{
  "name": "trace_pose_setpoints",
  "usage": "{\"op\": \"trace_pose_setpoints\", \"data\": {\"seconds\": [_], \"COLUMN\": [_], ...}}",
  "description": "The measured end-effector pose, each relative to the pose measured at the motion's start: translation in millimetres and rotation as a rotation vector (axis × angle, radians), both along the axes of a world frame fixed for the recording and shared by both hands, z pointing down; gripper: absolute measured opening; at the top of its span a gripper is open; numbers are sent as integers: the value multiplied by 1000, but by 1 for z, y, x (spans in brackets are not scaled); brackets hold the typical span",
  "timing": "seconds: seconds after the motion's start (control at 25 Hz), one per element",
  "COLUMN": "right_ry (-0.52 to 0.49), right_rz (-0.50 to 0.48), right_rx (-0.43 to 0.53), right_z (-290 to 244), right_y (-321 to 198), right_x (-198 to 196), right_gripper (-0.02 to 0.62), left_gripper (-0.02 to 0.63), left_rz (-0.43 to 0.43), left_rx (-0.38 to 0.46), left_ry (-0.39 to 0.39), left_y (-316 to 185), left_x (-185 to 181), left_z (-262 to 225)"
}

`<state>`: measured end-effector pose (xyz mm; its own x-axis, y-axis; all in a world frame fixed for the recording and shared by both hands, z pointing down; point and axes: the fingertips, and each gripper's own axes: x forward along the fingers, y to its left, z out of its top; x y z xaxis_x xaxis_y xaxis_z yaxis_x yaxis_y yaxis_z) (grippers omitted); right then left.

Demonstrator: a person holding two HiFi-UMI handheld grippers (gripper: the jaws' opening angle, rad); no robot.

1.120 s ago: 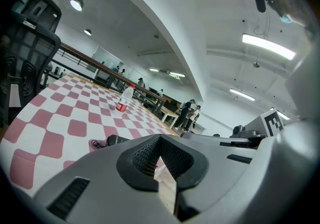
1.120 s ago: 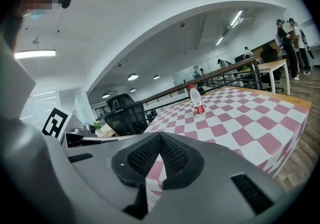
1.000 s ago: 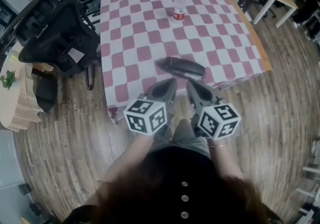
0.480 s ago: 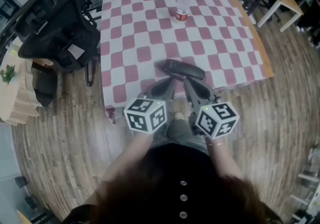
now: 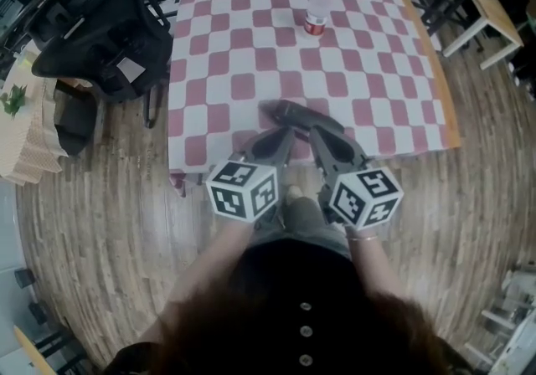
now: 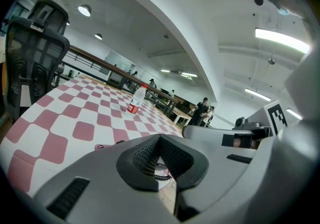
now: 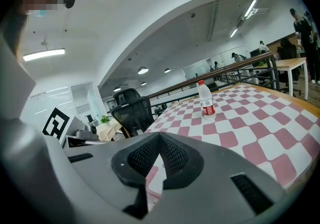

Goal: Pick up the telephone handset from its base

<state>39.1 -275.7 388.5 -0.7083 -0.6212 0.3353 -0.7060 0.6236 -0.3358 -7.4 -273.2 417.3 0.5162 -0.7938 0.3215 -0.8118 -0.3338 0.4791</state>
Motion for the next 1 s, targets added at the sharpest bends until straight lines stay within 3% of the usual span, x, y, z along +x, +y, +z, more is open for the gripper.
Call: {"op": "trace_pose_setpoints", "data": {"seconds": [0.48, 1.0], "right_ry": [29, 195], "right_rz": [-80, -274], "right_rx": [-54, -36], "right_z": [26, 47], "right_y": [-23, -41], "right_x": [-2, -18], "right_gripper": [11, 11], "left_gripper": [8, 8], "left_rz": [-38, -78], "left_rx": [-52, -118], "left_ry": [29, 56], "left_y": [-15, -27], "left_x": [1, -1], "left_z": [20, 44]}}
